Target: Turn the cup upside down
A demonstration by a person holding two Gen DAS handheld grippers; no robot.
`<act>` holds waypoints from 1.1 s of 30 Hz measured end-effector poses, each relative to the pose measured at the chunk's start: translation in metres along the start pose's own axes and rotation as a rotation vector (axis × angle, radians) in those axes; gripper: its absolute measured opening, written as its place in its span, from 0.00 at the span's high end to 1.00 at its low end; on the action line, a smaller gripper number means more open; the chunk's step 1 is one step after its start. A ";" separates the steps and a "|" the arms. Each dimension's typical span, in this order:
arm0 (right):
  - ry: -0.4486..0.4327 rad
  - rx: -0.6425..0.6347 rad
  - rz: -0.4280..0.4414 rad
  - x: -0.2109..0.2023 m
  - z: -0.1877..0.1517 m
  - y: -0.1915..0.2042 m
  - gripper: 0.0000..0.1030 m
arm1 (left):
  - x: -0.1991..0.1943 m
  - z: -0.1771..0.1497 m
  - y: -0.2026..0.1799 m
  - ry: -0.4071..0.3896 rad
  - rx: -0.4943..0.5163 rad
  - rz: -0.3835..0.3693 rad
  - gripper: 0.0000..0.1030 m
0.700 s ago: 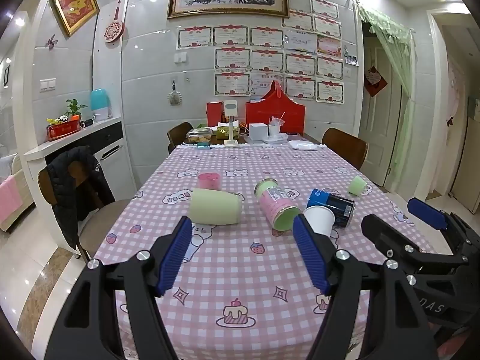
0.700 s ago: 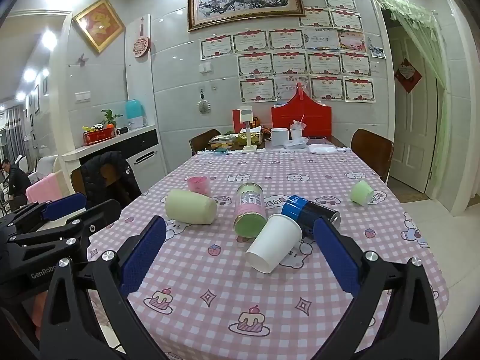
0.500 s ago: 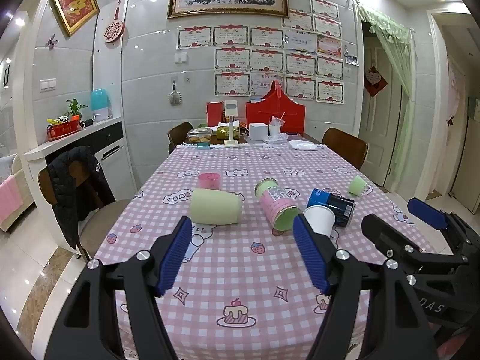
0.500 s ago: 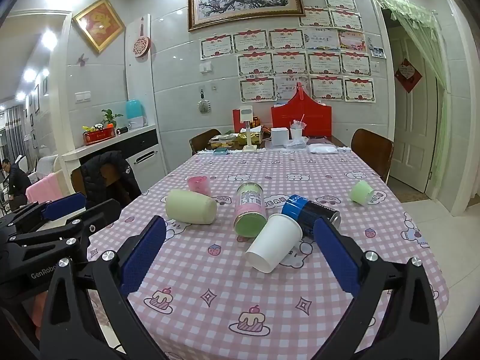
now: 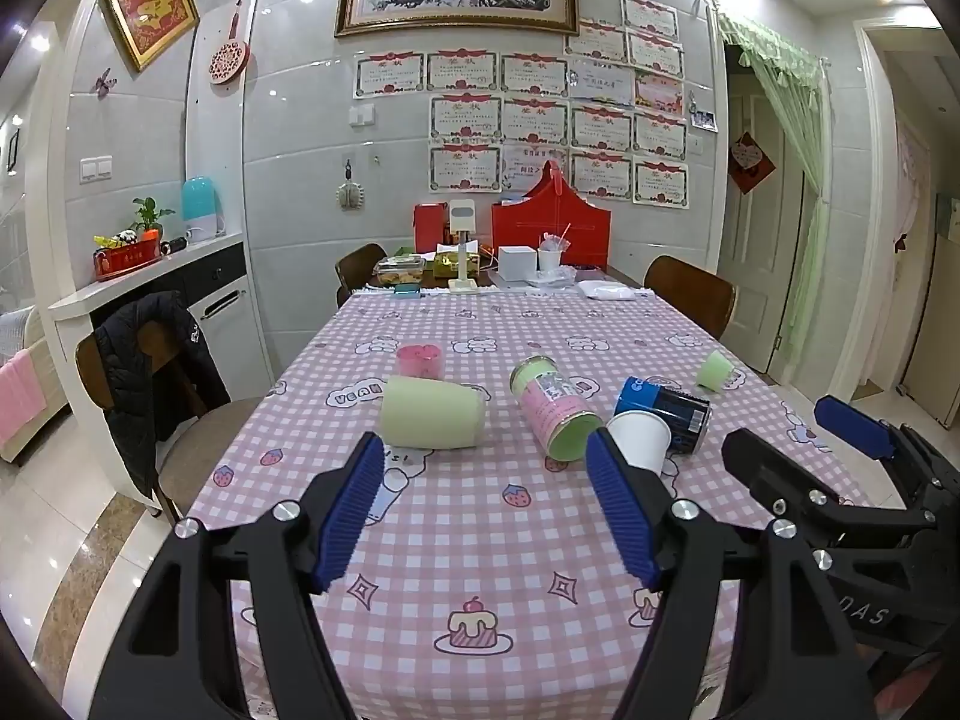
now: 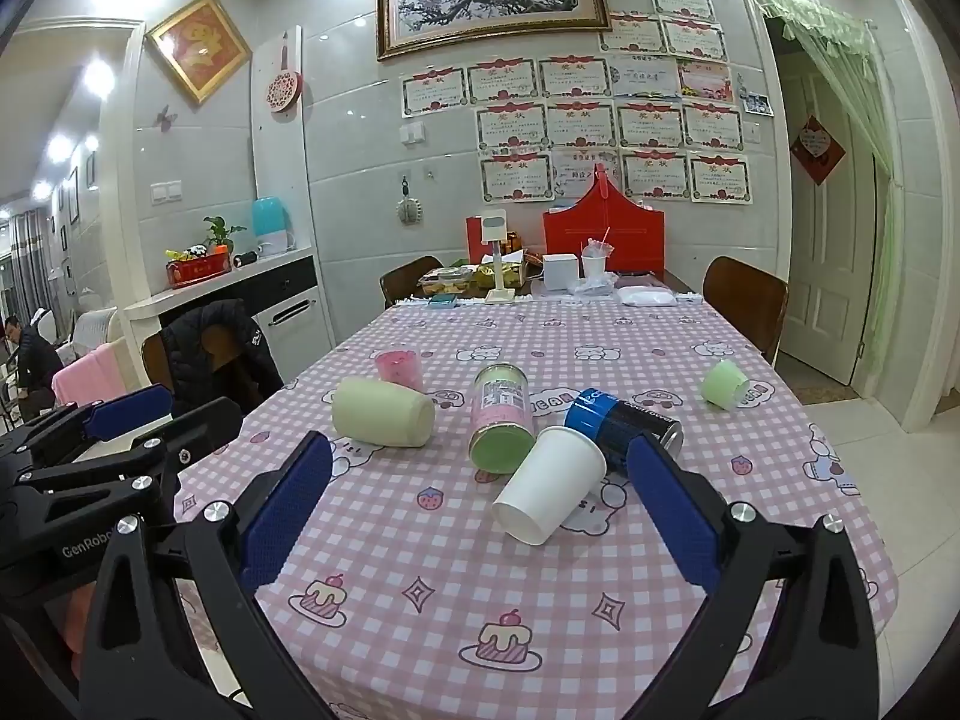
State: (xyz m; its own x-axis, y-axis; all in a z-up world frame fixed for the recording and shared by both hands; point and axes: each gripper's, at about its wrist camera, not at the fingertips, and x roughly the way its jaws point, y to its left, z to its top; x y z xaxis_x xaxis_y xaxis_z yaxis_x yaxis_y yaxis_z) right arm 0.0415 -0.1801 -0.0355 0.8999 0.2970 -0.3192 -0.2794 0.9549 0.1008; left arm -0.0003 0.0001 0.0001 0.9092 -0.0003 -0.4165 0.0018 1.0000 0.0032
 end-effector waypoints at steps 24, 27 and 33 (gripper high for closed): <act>0.012 0.006 0.014 0.010 -0.004 0.002 0.08 | 0.001 0.000 0.007 0.004 0.000 0.002 0.33; 0.012 0.006 0.014 0.010 -0.004 0.002 0.08 | 0.001 0.000 0.007 0.004 0.001 0.004 0.33; 0.013 0.007 0.016 0.010 -0.004 0.002 0.08 | 0.001 0.000 0.006 0.004 0.001 0.004 0.33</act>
State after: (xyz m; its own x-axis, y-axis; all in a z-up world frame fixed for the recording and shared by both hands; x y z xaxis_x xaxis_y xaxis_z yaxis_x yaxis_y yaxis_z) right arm 0.0482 -0.1749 -0.0424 0.8907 0.3124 -0.3301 -0.2915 0.9499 0.1124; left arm 0.0007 0.0064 0.0000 0.9075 0.0039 -0.4200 -0.0014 1.0000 0.0063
